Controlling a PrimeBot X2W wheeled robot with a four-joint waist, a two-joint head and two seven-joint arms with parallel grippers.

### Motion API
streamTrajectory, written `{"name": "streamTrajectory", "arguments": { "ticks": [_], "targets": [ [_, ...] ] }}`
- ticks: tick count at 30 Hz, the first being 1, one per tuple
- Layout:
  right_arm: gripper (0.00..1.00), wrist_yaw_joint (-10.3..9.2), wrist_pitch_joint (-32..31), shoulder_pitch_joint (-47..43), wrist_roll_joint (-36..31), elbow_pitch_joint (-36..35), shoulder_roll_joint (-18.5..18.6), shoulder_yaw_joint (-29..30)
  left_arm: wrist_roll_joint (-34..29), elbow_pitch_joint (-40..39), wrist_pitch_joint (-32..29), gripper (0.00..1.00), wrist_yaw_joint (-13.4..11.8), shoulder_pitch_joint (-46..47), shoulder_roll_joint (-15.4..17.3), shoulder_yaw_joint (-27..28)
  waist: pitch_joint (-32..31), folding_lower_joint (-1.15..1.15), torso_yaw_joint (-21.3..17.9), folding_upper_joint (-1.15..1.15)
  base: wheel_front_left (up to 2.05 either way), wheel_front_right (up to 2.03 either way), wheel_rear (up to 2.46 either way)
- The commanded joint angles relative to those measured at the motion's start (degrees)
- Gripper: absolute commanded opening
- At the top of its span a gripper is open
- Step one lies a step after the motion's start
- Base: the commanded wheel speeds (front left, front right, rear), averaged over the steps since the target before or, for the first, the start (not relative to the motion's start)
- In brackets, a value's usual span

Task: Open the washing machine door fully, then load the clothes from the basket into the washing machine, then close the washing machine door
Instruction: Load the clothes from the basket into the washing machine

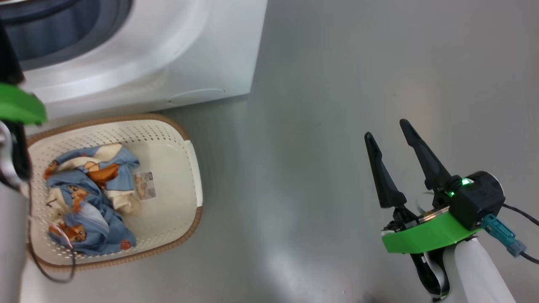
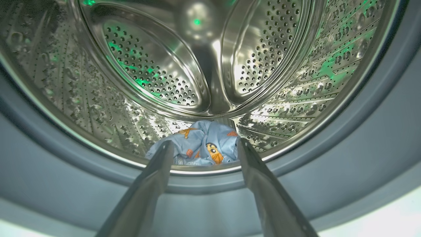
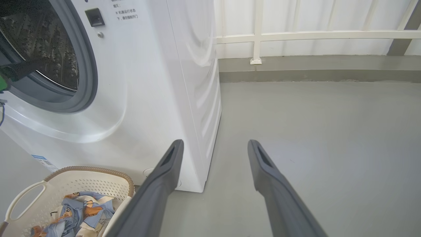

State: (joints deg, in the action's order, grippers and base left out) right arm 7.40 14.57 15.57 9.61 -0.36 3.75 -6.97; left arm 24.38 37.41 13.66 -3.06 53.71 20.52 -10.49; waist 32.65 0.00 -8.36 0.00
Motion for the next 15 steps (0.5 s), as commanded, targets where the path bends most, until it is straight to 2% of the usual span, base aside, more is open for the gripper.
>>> {"name": "streamTrajectory", "arguments": {
  "ticks": [1,8,15],
  "targets": [
    [1.00,0.09,0.42,-2.10,-0.79,-1.05,0.19,-1.10,0.22,-3.80,0.61,1.00,-1.38,-3.65,2.46,1.92,-2.49,0.00,1.65,0.00,0.00,0.00,0.00],
    [1.00,0.09,0.42,-4.95,-1.68,-0.80,0.97,0.19,-0.44,-21.02,1.25,1.00,-6.30,-22.00,0.01,3.61,-7.58,0.00,4.09,0.00,0.00,0.00,0.00],
    [1.00,0.09,0.42,-7.91,-2.54,-0.51,1.50,1.14,-2.75,-31.61,1.32,1.00,-8.79,-34.41,-2.41,3.49,-12.80,0.00,6.57,0.00,0.00,0.00,0.00]
  ]
}}
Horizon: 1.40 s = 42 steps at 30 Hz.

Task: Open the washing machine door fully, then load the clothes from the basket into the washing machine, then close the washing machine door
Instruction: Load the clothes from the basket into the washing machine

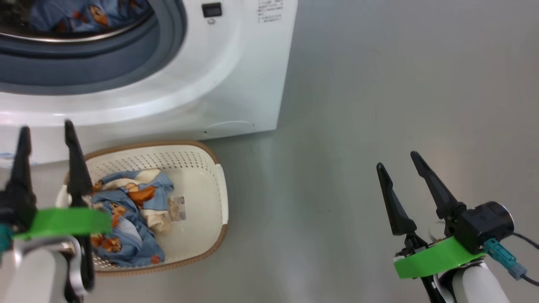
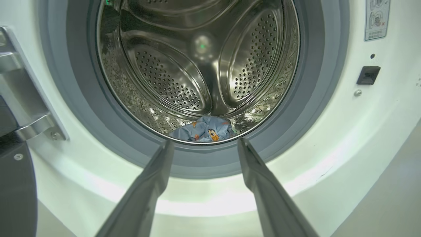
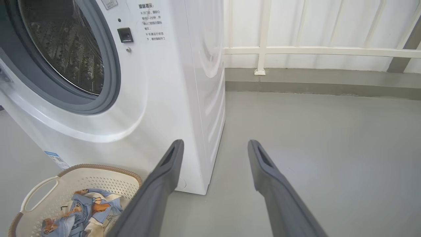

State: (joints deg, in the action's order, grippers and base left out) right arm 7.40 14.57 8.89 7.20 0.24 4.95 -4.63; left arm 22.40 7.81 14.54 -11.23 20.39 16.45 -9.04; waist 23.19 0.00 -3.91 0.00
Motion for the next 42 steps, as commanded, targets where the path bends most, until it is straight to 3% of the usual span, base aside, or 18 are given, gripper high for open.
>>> {"name": "streamTrajectory", "arguments": {
  "ticks": [1,12,19,42],
  "targets": [
    [1.00,0.09,0.42,-1.59,-0.23,-0.93,0.41,-1.26,-1.03,-3.02,0.44,1.00,-0.81,-2.72,1.23,1.90,-4.26,0.00,2.33,0.00,0.00,0.00,0.00],
    [1.00,0.09,-0.79,-6.79,-1.31,-0.45,0.42,-0.77,-1.70,-7.90,0.45,1.00,-1.27,-18.07,-1.53,-0.05,-13.77,0.00,4.33,0.00,0.00,0.00,0.00],
    [1.00,0.09,-2.22,-10.28,-1.93,-1.79,0.05,-0.21,-1.47,-8.96,0.45,1.00,-0.80,-23.61,-1.19,-1.00,-18.18,0.00,5.28,0.00,0.00,0.00,0.00],
    [1.00,0.09,-4.95,-16.55,-3.15,-6.47,-1.28,0.77,-0.24,-9.12,-0.32,1.00,0.37,-28.31,-1.18,-3.71,-24.48,0.00,5.37,0.00,0.00,0.00,0.00]
  ]
}}
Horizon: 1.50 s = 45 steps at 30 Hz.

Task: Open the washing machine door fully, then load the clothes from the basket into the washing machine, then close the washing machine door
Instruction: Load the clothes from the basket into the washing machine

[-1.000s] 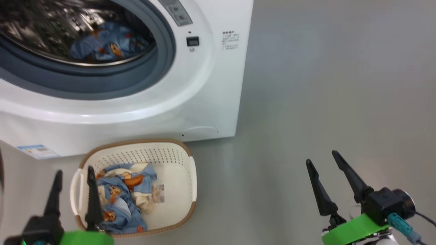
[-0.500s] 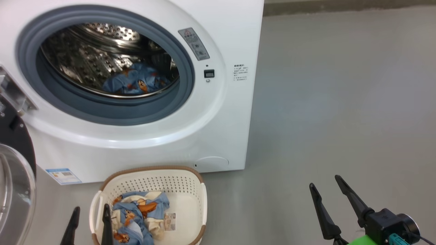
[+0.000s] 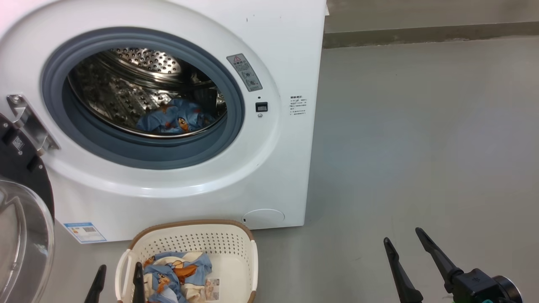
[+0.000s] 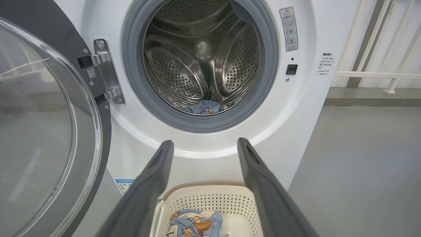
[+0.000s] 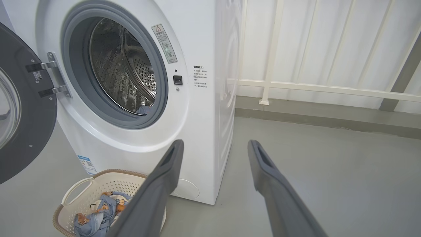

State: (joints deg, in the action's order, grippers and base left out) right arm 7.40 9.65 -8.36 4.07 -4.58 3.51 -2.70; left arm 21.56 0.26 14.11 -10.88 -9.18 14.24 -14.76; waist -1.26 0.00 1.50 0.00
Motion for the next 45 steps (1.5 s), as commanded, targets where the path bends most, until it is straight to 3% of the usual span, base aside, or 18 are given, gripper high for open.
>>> {"name": "streamTrajectory", "arguments": {
  "ticks": [1,28,33,40,45],
  "targets": [
    [1.00,0.09,-0.12,0.68,-0.05,-1.76,0.13,-1.19,0.61,-1.63,0.05,1.00,-0.01,1.25,1.07,1.96,-0.02,0.00,-0.09,0.00,0.00,0.00,0.00],
    [1.00,0.09,-0.06,1.10,-0.02,-1.78,-0.35,-1.44,-0.03,1.54,-1.08,1.00,-1.92,3.27,1.40,1.09,1.12,0.00,-0.10,0.00,0.00,0.00,0.00],
    [1.00,0.09,-0.05,2.00,0.19,-2.38,-0.33,-1.93,-0.69,6.23,-2.07,1.00,-1.63,6.27,1.19,-0.12,3.73,0.00,-0.29,0.00,0.00,0.00,0.00],
    [1.00,0.09,0.22,4.65,0.60,-3.40,0.12,-2.70,-0.87,17.65,-4.00,1.00,1.69,14.78,0.04,-3.01,9.93,0.00,-1.10,0.00,0.00,0.00,0.00],
    [1.00,0.09,1.12,8.17,1.14,-3.84,0.58,-3.10,-1.83,29.95,-5.40,1.00,4.43,24.49,-0.37,-4.91,16.93,0.00,-2.94,0.00,0.00,0.00,0.00]
  ]
}}
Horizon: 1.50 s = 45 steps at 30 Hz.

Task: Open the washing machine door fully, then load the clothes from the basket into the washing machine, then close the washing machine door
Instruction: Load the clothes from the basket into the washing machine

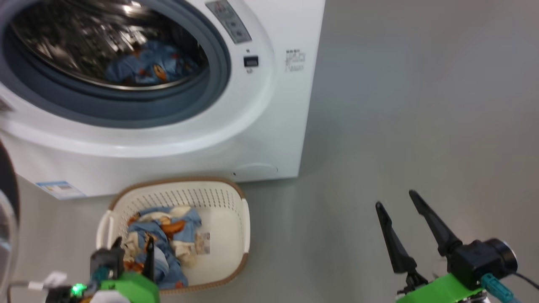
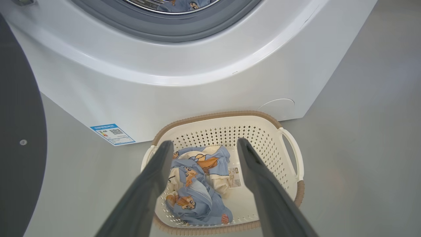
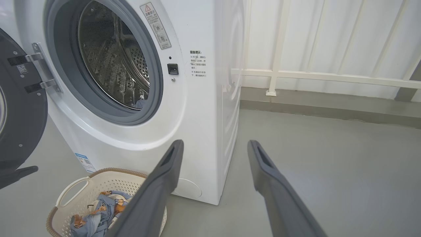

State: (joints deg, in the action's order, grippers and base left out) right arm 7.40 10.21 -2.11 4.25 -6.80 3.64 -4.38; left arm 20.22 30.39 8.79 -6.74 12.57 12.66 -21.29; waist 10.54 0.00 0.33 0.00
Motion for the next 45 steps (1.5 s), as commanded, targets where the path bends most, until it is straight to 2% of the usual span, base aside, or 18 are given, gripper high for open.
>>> {"name": "streamTrajectory", "arguments": {
  "ticks": [1,10,21,25,33,45],
  "targets": [
    [1.00,0.09,0.81,2.60,1.12,-1.58,0.51,-1.49,-0.74,1.76,-0.43,1.00,0.64,4.40,1.18,1.29,6.36,0.00,-2.16,0.00,0.00,0.00,0.00],
    [1.00,0.09,3.32,9.79,2.52,0.03,0.33,-4.25,-2.21,17.96,-1.71,1.00,2.97,17.28,2.10,-0.05,17.52,0.00,-6.83,0.00,0.00,0.00,0.00],
    [1.00,0.09,4.74,18.32,5.23,2.26,-0.36,-7.29,-3.46,30.86,-3.88,1.00,3.71,28.37,4.54,-1.15,28.86,0.00,-12.77,0.00,0.00,0.00,0.00],
    [1.00,0.09,4.76,19.79,6.33,1.66,-0.57,-7.46,-3.40,33.40,-4.65,1.00,3.46,30.22,5.68,-1.04,31.42,0.00,-14.52,0.00,0.00,0.00,0.00],
    [1.00,0.09,4.78,22.43,9.78,0.71,-0.74,-8.88,-3.13,38.09,-7.18,1.00,3.31,34.33,10.40,-0.69,37.47,0.00,-18.42,0.00,0.00,0.00,0.00],
    [1.00,0.09,4.78,24.78,12.41,-0.44,-0.76,-10.68,-3.91,41.12,-12.33,1.00,0.40,38.17,15.15,-1.70,43.20,0.00,-20.85,0.00,0.00,0.00,0.00]
  ]
}}
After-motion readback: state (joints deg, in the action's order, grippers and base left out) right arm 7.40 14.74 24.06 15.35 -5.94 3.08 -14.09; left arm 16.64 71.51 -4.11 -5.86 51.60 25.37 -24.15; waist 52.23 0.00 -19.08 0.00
